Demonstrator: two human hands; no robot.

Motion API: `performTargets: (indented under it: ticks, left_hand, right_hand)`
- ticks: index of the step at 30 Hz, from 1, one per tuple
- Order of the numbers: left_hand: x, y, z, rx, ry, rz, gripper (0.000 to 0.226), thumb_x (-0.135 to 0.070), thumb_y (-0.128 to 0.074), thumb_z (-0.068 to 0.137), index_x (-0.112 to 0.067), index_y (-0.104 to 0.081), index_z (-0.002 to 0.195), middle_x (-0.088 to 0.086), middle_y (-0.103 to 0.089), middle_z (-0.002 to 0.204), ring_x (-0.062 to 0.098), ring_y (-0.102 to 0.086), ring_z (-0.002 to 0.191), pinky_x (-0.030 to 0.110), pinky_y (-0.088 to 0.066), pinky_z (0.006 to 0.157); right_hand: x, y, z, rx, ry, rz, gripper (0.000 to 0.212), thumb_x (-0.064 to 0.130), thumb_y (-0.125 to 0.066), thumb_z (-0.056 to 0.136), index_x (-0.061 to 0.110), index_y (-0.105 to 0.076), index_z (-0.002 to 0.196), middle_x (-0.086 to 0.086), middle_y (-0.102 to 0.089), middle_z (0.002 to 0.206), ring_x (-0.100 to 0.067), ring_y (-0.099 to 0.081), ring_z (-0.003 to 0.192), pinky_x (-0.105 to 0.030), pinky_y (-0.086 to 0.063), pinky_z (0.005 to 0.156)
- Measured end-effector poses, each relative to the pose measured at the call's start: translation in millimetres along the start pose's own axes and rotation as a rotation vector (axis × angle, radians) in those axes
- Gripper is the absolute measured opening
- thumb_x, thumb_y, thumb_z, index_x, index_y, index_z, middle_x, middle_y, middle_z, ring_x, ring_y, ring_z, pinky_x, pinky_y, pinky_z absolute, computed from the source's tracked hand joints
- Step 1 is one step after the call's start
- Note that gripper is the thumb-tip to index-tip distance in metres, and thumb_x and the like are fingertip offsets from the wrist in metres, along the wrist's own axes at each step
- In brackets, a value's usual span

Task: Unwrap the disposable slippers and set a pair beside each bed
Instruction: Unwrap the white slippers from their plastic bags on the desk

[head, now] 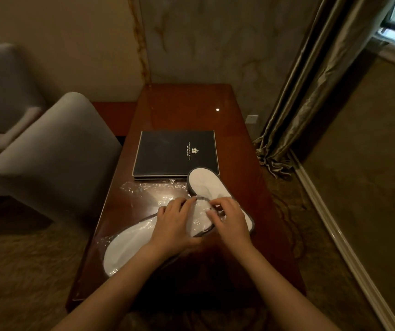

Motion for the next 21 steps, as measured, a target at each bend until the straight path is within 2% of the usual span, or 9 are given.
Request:
performTargets:
  ticks: [3,6,9,12,15,16,18,21]
  left_hand:
    - [-3,5,-3,-0.031,-0.027,0.04,0.1,-0.058,-0.065,0.056,-0.028,-0.023,0.143,-0.003,-0.035,0.138,0.017,-0.032,0.126,0.035,-0.026,0.101]
    - [-6,14,-8,-0.062,-0.051,0.013,0.1,-0.058,-0.067,0.057,-0.029,-0.023,0.142,-0.004,-0.034,0.14,0.016,-0.032,0.127,0.035,-0.026,0.103]
    - [-7,32,-11,-0.127,-0.058,-0.148,0.101,-0.056,-0.069,0.055,-0.031,-0.023,0.141,-0.005,-0.035,0.139,0.012,-0.035,0.124,0.036,-0.029,0.103]
    - [-10,48,-11,-0.181,-0.061,-0.253,0.1,-0.057,-0.07,0.055,-0.034,-0.024,0.14,-0.006,-0.037,0.137,0.003,-0.032,0.119,0.033,-0.031,0.103]
    - [-12,59,-13,-0.207,-0.085,-0.214,0.101,-0.061,-0.068,0.055,-0.031,-0.025,0.141,-0.005,-0.037,0.138,0.0,-0.028,0.116,0.032,-0.03,0.103]
    - [-12,61,-14,-0.211,-0.091,-0.203,0.101,-0.061,-0.068,0.054,-0.03,-0.025,0.141,-0.005,-0.037,0.138,0.0,-0.028,0.116,0.032,-0.03,0.103]
    - [-9,67,-16,-0.222,-0.088,-0.188,0.102,-0.062,-0.068,0.054,-0.029,-0.025,0.141,-0.005,-0.038,0.137,0.002,-0.031,0.117,0.031,-0.032,0.101]
    - [-4,78,-16,-0.252,-0.055,-0.211,0.102,-0.064,-0.068,0.053,-0.028,-0.026,0.14,-0.006,-0.039,0.135,0.009,-0.039,0.119,0.027,-0.032,0.097]
  right_hand:
    - [14,10,-2,-0.085,0.066,-0.091,0.003,0.01,-0.063,0.085,0.008,-0.063,0.086,-0.004,-0.061,0.09,-0.013,-0.05,0.086,-0.011,-0.034,0.071]
    - [18,28,3,-0.165,0.041,-0.064,0.006,0.007,-0.06,0.086,0.009,-0.064,0.081,0.002,-0.059,0.081,-0.012,-0.055,0.076,-0.014,-0.039,0.065]
    - [6,52,12,-0.276,-0.115,0.199,0.009,0.009,-0.058,0.089,0.013,-0.063,0.083,0.006,-0.063,0.074,-0.002,-0.058,0.06,-0.013,-0.048,0.053]
    - [-11,54,13,-0.319,-0.329,0.533,0.011,0.008,-0.056,0.09,0.001,-0.064,0.091,-0.001,-0.063,0.068,0.001,-0.055,0.047,-0.013,-0.047,0.046]
    - [-10,48,9,-0.252,-0.427,0.71,0.016,0.006,-0.054,0.091,-0.005,-0.061,0.099,-0.004,-0.062,0.069,-0.006,-0.055,0.052,-0.016,-0.048,0.049]
    - [-5,51,9,-0.228,-0.406,0.663,0.016,0.008,-0.055,0.091,-0.003,-0.061,0.1,-0.004,-0.063,0.074,-0.008,-0.056,0.058,-0.018,-0.049,0.053]
    - [15,67,9,-0.248,-0.262,0.41,0.01,0.016,-0.057,0.09,0.011,-0.061,0.098,-0.002,-0.063,0.09,-0.009,-0.058,0.076,-0.017,-0.047,0.064]
    - [79,89,-3,-0.315,0.149,0.007,0.014,0.029,-0.063,0.085,0.023,-0.058,0.097,0.007,-0.055,0.095,-0.005,-0.046,0.086,-0.013,-0.033,0.072]
Point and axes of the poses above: each hand's wrist, its own z-axis towards the middle knuckle, its own y-axis out of the back of the hand, x = y × z, the point moved 9 cm from there along z, towards the middle knuckle
